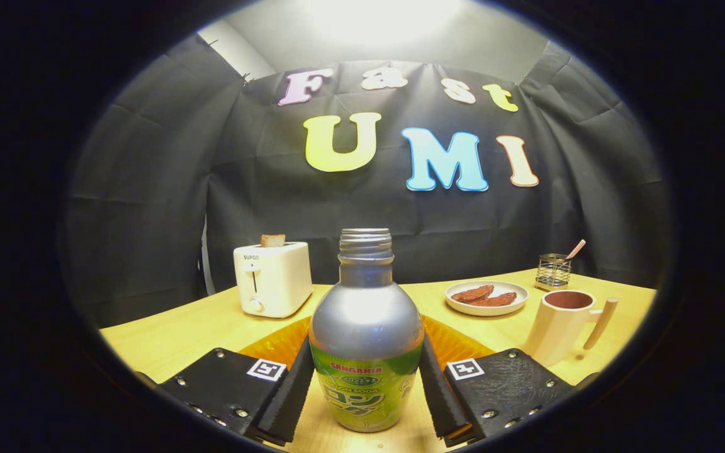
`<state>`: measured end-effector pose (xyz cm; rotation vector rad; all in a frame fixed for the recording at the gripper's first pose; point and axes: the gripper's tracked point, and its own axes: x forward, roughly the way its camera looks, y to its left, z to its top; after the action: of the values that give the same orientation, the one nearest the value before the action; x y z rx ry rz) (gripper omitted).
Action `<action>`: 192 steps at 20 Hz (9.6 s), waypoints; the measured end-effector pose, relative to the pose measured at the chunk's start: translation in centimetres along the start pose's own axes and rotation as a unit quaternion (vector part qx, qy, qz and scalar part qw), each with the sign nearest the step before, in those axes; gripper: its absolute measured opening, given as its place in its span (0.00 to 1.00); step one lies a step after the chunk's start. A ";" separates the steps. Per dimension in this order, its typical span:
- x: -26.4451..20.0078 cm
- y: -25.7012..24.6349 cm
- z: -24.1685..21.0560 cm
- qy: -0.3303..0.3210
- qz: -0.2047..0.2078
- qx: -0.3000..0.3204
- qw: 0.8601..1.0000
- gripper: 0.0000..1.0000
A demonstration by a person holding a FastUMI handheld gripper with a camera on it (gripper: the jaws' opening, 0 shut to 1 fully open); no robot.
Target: Take the bottle from table, then pour the juice into the cup, finally place the bottle on the coaster
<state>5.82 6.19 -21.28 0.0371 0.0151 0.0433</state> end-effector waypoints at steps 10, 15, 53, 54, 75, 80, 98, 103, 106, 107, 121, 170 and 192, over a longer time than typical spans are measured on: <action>0.8 -7.0 4.0 -0.019 -0.028 0.099 0.995 0.78; 1.5 -8.8 2.9 0.007 -0.031 0.153 0.988 0.77; 1.4 -11.8 5.7 -0.085 0.047 0.595 0.797 0.77; 1.5 -11.7 5.8 -0.087 0.052 0.604 0.790 0.77; 1.7 -14.5 5.9 -0.130 0.041 0.738 0.661 0.77; 2.2 -14.7 6.0 -0.129 0.030 0.757 0.640 0.77; 3.1 -12.9 5.7 -0.118 0.038 0.772 0.624 0.77; 3.1 -13.1 6.0 -0.123 0.041 0.773 0.621 0.77; 3.1 -13.1 6.0 -0.123 0.040 0.773 0.621 0.77; 3.2 -13.0 6.0 -0.123 0.041 0.774 0.619 0.77; 2.7 -12.9 5.8 -0.127 0.045 0.790 0.598 0.77; 3.8 -12.5 6.1 -0.118 0.056 0.833 0.538 0.77; 4.1 -13.1 4.3 -0.102 0.048 0.805 0.582 0.77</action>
<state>10.53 -6.84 -17.55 1.9239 -0.1903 0.1235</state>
